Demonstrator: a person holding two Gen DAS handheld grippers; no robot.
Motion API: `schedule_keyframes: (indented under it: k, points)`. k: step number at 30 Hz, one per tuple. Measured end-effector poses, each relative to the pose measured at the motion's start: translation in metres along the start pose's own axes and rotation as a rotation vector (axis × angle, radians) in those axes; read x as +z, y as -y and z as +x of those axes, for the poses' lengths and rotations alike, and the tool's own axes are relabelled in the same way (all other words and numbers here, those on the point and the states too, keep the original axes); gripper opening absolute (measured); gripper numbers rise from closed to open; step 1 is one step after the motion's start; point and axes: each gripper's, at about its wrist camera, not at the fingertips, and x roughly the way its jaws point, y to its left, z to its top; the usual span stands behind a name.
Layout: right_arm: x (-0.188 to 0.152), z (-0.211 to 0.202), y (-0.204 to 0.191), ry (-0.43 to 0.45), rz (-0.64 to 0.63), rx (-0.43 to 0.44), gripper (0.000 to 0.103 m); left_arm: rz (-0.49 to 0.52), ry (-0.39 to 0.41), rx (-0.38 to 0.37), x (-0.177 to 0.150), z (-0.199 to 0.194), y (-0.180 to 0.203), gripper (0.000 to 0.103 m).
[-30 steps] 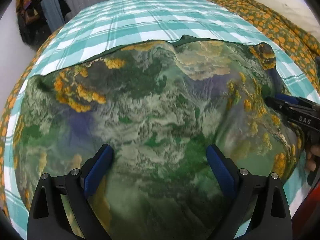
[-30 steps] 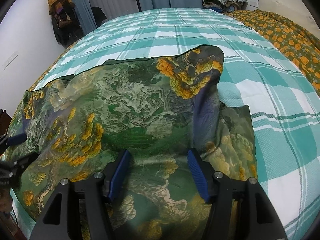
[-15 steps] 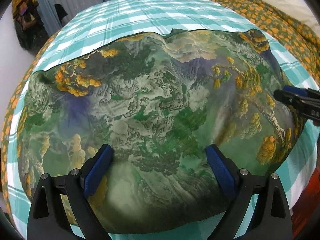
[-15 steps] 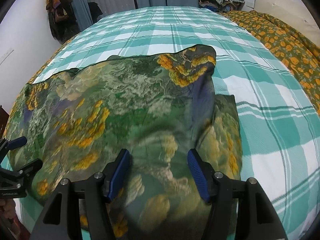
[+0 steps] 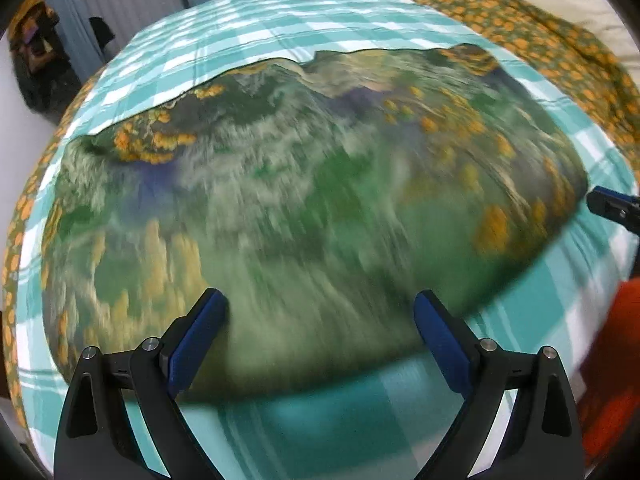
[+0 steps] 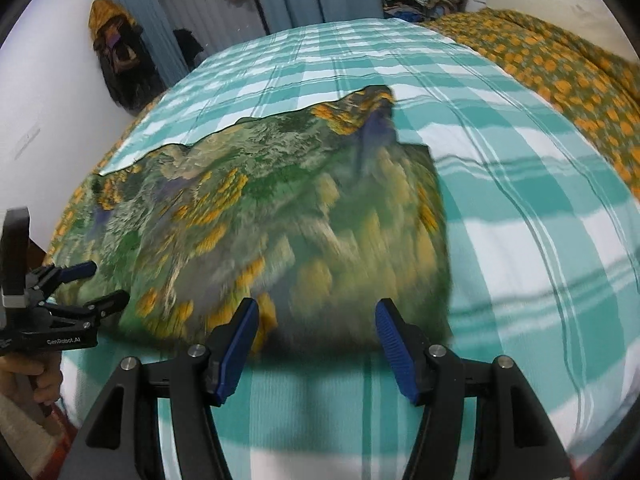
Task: Fold large clothes
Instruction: 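Grasp the jacket edge with both tools and lift it up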
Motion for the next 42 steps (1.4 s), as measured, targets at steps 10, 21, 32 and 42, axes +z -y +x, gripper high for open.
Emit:
schedule_keyframes:
  k: [10, 21, 32, 42]
  points:
    - [-0.024, -0.004, 0.067, 0.041, 0.339, 0.109, 0.077, -0.069, 0.094, -0.123, 0.027, -0.028, 0.008, 0.095]
    - [-0.007, 0.057, 0.085, 0.04, 0.594, 0.252, 0.085, 0.148, -0.001, -0.065, 0.031, 0.038, 0.051, 0.102]
    - [0.009, 0.044, 0.063, 0.145, 0.505, 0.201, 0.036, 0.09, -0.014, -0.103, 0.045, 0.003, 0.031, 0.087]
    - [0.034, -0.04, -0.048, 0.379, -0.03, 0.068, 0.033, 0.125, 0.153, -0.289, 0.137, -0.115, 0.047, 0.098]
